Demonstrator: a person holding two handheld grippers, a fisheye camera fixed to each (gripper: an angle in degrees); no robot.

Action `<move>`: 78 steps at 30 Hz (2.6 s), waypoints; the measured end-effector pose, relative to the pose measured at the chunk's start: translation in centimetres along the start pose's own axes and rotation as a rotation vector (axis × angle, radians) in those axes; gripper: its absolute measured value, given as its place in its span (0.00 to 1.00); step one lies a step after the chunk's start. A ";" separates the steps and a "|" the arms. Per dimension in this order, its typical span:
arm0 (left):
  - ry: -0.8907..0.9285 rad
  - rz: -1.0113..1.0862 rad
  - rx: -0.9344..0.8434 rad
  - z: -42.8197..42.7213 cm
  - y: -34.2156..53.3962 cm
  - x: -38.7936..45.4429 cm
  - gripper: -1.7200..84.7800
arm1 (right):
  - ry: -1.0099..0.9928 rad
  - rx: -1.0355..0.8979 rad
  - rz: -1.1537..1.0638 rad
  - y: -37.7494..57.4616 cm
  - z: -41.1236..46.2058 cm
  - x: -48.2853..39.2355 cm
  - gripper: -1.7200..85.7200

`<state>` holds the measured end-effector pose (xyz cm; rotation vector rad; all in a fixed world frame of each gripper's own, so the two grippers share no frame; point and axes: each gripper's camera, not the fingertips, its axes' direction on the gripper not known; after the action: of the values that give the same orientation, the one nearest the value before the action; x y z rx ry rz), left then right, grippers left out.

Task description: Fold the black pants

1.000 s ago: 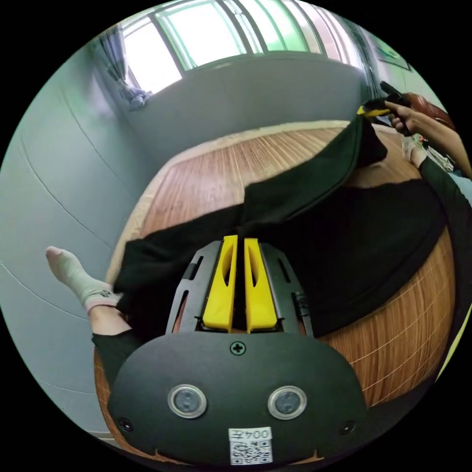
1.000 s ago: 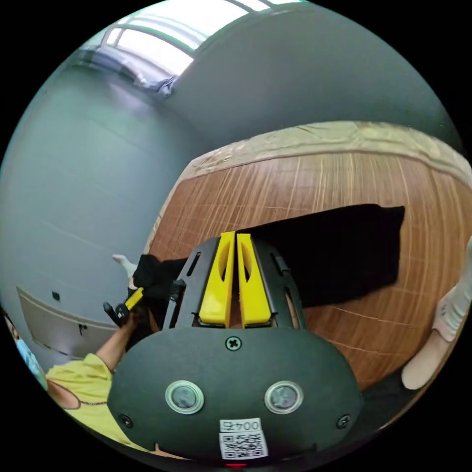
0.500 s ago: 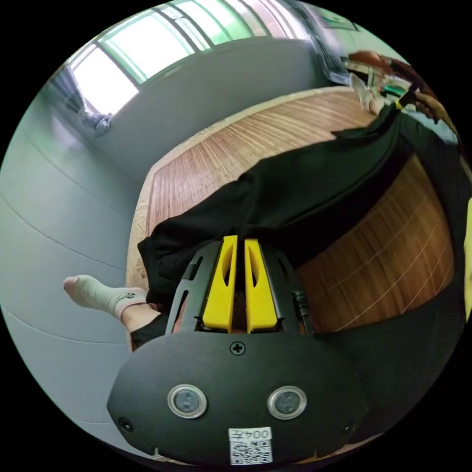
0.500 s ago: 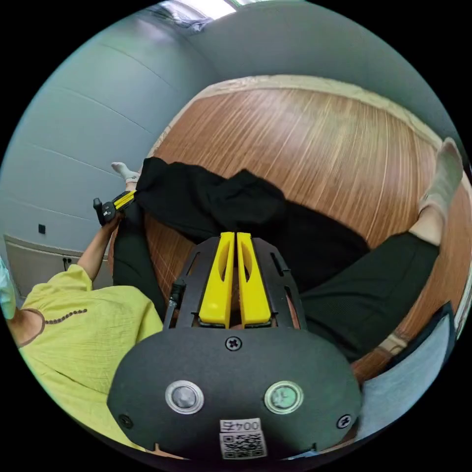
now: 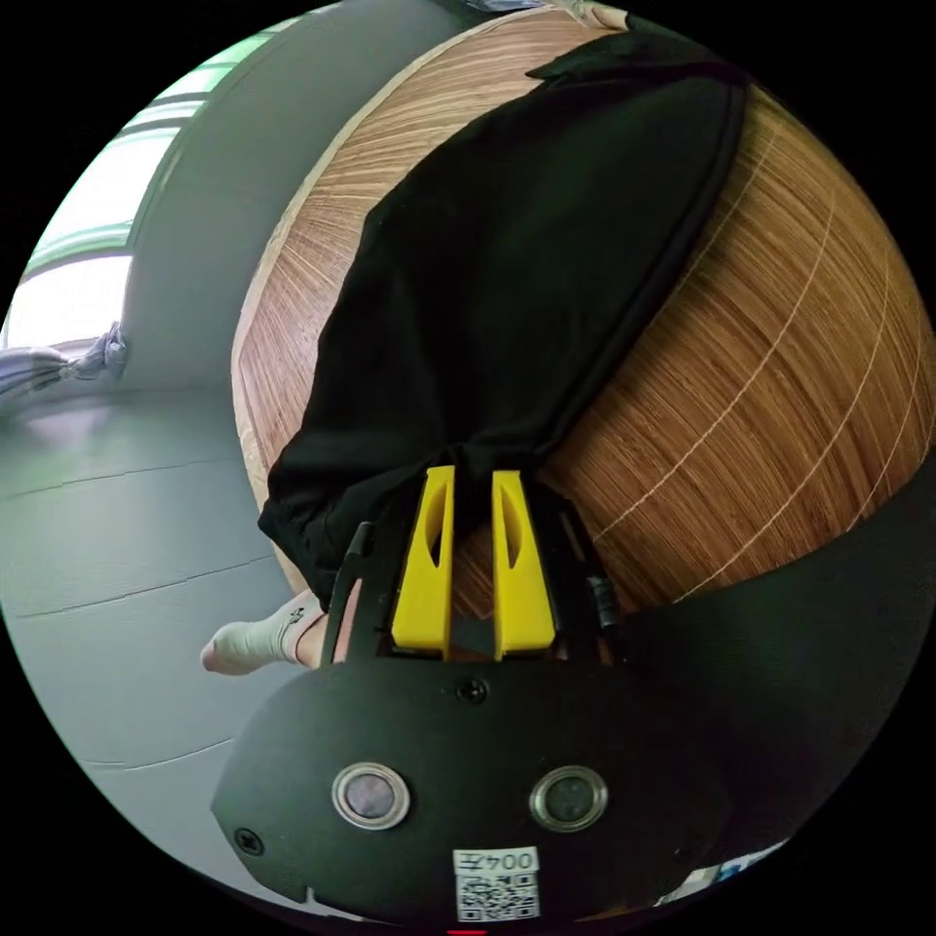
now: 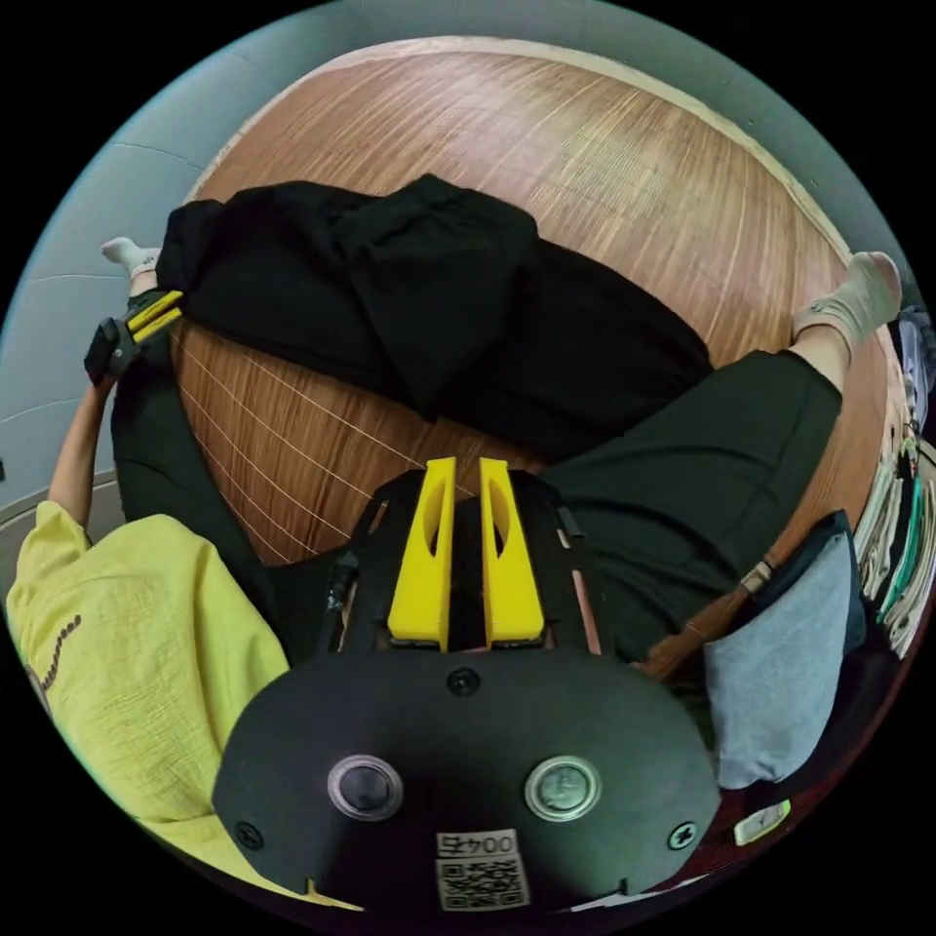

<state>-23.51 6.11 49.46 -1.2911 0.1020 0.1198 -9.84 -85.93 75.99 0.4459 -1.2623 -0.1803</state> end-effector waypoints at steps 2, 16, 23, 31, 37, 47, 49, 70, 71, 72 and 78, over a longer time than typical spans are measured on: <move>0.086 0.042 -0.056 -0.3 -0.3 -0.9 0.14 | -0.061 0.116 0.008 0.6 -1.7 -0.8 0.14; 0.389 -0.821 0.081 3.5 2.7 -15.5 0.12 | -0.042 0.403 0.360 -5.4 2.7 -2.4 0.22; 0.343 -0.786 -0.096 9.3 -0.8 -15.0 0.11 | 0.051 0.434 0.368 -6.7 3.2 -3.1 0.21; 0.375 -0.744 -0.092 8.9 1.4 -17.6 0.07 | 0.070 0.377 0.348 -7.8 2.3 -2.5 0.20; 0.363 -0.925 -0.007 10.0 4.4 -18.0 0.05 | 0.069 0.432 0.327 -6.2 2.3 -2.0 0.20; 0.285 -0.881 -0.045 11.7 2.0 -20.0 0.05 | 0.032 0.432 0.351 -7.7 1.1 -0.5 0.18; 0.245 -0.855 -0.053 12.2 2.3 -20.7 0.06 | 0.027 0.453 0.347 -7.7 1.1 -1.2 0.17; 0.380 -0.878 0.266 -4.1 4.3 1.1 0.04 | -0.209 0.464 0.170 5.2 -5.9 14.9 0.14; 0.379 -0.880 0.251 -4.4 3.6 2.6 0.04 | -0.206 0.495 0.102 5.3 -5.8 13.1 0.14; 0.388 -0.880 0.236 -4.4 3.2 3.3 0.04 | -0.198 0.513 0.071 5.3 -5.8 11.9 0.14; 0.284 -0.900 0.223 -5.7 1.8 6.9 0.02 | -0.087 0.576 -0.172 2.8 -3.8 0.1 0.18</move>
<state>-17.03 1.32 45.24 -1.0231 -0.2230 -0.8237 -6.48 -82.58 76.36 1.0533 -1.3541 0.0254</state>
